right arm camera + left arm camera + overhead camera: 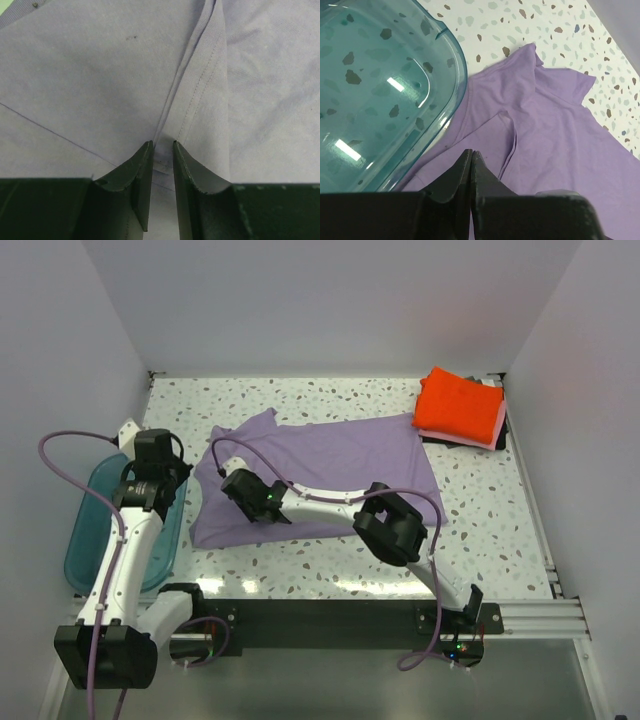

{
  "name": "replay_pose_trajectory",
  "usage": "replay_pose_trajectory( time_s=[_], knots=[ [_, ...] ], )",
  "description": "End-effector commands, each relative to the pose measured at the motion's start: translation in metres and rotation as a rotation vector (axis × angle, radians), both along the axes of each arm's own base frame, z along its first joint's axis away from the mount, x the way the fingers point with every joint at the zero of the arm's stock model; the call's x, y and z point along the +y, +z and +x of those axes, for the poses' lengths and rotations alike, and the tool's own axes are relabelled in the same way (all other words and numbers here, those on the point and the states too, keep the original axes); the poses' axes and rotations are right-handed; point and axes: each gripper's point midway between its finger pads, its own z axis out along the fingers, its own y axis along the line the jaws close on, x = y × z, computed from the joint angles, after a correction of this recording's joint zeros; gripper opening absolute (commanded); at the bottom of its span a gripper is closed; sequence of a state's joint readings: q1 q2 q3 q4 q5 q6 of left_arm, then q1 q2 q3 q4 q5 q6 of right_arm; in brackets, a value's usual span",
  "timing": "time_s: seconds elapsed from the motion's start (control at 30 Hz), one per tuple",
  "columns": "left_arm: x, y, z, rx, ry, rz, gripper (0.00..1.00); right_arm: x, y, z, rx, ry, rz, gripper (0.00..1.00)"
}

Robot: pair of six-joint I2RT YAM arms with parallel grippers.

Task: Fold and stack the t-shirts
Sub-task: Fold the tshirt

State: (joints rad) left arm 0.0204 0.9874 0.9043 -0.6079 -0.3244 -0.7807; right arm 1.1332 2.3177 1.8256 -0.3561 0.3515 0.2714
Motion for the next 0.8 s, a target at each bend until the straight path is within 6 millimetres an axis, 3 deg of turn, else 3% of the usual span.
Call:
replay_pose_trajectory(
  time_s=[0.0, 0.27, 0.47, 0.6, 0.77],
  knots=[
    [0.003, 0.012, 0.006, -0.051, -0.008, 0.015, 0.06, 0.0, 0.002, 0.0, -0.035, -0.004, -0.014, 0.27],
    [0.005, 0.014, 0.006, -0.053, -0.004, 0.019, 0.06, -0.001, -0.004, 0.0, -0.053, -0.005, -0.039, 0.29],
    [0.005, 0.018, 0.006, -0.065, -0.003, 0.015, 0.06, -0.002, -0.01, -0.001, -0.058, -0.008, -0.05, 0.21],
    [0.006, 0.021, 0.006, -0.068, -0.001, 0.02, 0.06, 0.0, -0.005, 0.0, -0.068, -0.009, -0.038, 0.17],
    [0.007, 0.023, 0.006, -0.07, 0.0, 0.023, 0.06, 0.004, 0.015, 0.007, -0.105, -0.02, -0.008, 0.09]
  ],
)
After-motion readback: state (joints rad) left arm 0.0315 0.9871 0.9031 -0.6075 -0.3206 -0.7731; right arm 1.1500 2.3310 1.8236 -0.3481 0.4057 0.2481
